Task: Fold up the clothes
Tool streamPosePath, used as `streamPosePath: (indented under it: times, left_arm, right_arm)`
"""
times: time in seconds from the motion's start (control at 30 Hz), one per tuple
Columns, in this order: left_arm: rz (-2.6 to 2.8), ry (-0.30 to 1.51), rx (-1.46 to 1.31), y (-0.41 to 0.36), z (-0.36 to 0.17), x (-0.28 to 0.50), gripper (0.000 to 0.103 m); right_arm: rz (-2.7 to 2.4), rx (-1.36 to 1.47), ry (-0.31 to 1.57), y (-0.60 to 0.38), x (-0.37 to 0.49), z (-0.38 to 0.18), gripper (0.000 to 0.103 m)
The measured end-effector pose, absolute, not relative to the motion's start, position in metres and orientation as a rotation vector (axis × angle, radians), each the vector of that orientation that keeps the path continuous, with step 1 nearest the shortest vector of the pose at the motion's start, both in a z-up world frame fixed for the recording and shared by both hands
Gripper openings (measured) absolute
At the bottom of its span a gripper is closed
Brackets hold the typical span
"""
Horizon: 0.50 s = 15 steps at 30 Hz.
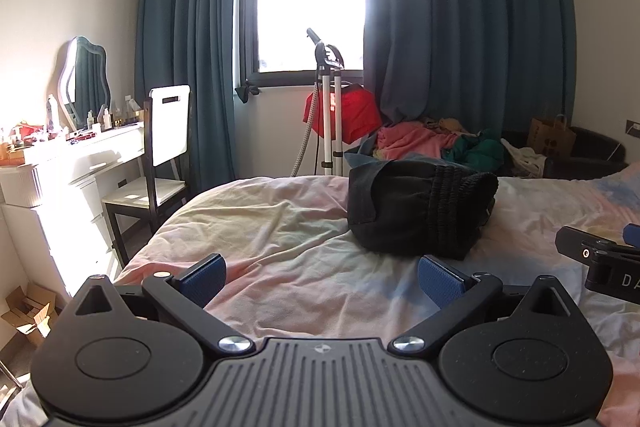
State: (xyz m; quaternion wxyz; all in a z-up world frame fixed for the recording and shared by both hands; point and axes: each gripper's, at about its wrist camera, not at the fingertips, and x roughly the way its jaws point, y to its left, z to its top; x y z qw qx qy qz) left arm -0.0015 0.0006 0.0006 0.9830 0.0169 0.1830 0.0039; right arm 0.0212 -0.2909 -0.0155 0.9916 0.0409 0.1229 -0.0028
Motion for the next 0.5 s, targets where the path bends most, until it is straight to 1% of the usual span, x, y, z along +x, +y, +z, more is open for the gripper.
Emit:
streamPosePath:
  times: [0.2, 0.33, 0.5]
  left_arm:
    - [0.014, 0.357, 0.033, 0.003, 0.003, -0.006, 0.103]
    - [0.018, 0.351, 0.031, 0.004, 0.003, -0.011, 0.103]
    - [0.011, 0.346, 0.022, 0.005, 0.002, -0.011, 0.103]
  right_arm:
    - [-0.002, 0.094, 0.263, -0.293, 0.024, -0.018, 0.103]
    - [-0.006, 0.087, 0.261, -0.302, 0.024, -0.01, 0.103]
    - [-0.034, 0.067, 0.233, -0.295, 0.017, -0.015, 0.103]
